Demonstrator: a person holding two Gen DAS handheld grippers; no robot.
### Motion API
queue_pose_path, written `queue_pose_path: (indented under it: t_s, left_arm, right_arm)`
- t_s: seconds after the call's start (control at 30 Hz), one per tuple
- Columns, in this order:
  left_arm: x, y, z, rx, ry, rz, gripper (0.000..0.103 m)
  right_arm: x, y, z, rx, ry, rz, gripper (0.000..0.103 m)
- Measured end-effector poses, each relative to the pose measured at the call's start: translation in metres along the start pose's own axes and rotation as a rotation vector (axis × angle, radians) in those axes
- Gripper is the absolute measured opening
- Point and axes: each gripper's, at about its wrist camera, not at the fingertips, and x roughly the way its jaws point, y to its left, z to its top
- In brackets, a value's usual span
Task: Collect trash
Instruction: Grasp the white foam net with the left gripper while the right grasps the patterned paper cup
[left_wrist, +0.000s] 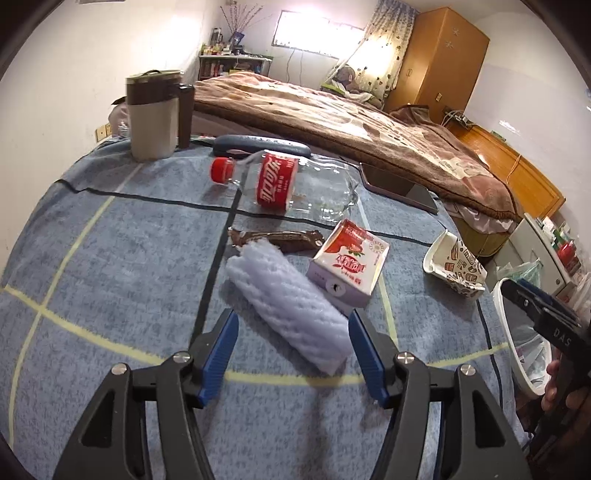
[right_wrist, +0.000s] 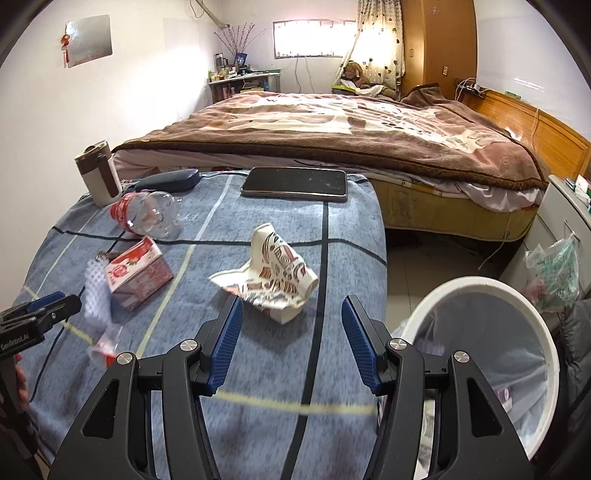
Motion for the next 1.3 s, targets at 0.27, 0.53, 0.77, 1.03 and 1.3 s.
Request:
queue_pose_path:
  t_s: [0.27, 0.53, 0.77, 1.03, 1.3]
  left_arm:
    - [0.02, -0.006, 0.007, -0.006, 0.032, -0.003, 0.064]
    - [0.031, 0.0, 0.006, -0.035, 0.061, -0.005, 0.064]
    - [0.037, 0.01, 0.004, -0.065, 0.07, 0.003, 0.064]
    - [0.028, 0.021, 0.002, -0.084, 0.051, 0.024, 0.053]
    - [0.019, 0.028, -0.002, -0.076, 0.016, 0.051, 0.028]
  right_arm:
    - [0.024, 0.0, 0.009, -0.019, 0.031, 0.02, 0.057]
    - [0.044, 0.005, 0.013, -0.048, 0.076, 0.031, 0.057]
    - [0.053, 0.005, 0.012, -0.014, 0.095, 0.066, 0.057]
    - [0.054, 0.007, 0.009, -0.002, 0.1, 0.082, 0.034]
    - [0.05, 0.011, 0.004, 0.0, 0.088, 0.076, 0.031]
